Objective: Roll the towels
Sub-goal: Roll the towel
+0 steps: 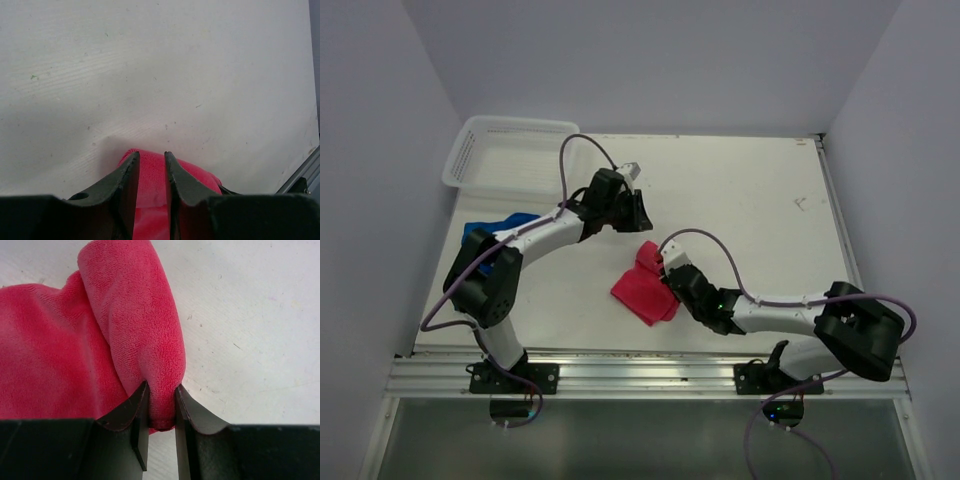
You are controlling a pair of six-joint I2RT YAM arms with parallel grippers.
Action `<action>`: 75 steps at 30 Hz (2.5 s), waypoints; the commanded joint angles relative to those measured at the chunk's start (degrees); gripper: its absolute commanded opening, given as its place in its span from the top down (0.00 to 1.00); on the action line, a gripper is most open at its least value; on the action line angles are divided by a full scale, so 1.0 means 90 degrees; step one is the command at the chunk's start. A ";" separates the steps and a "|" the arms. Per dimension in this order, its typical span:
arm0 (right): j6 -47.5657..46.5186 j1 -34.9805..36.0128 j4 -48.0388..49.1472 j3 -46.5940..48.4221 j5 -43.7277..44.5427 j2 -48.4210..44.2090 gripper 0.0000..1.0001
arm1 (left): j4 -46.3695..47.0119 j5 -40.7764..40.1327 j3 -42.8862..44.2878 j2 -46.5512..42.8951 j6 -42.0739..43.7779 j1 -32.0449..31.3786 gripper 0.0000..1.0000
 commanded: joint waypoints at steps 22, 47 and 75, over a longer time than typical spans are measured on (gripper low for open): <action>-0.1190 0.2103 -0.0610 0.0962 0.2268 0.1895 1.00 | 0.0568 0.0047 -0.1118 -0.1386 -0.0411 -0.0418 0.69; -0.1092 0.2171 -0.0493 0.0934 0.2571 0.1935 0.95 | 0.1545 0.0437 -0.2153 -0.0518 -0.0529 -0.0525 0.70; 0.1933 -0.0531 -0.1557 0.0582 -0.1860 -0.1835 0.30 | 0.1564 -0.0081 -0.2642 -0.0586 -0.0509 -0.0555 0.70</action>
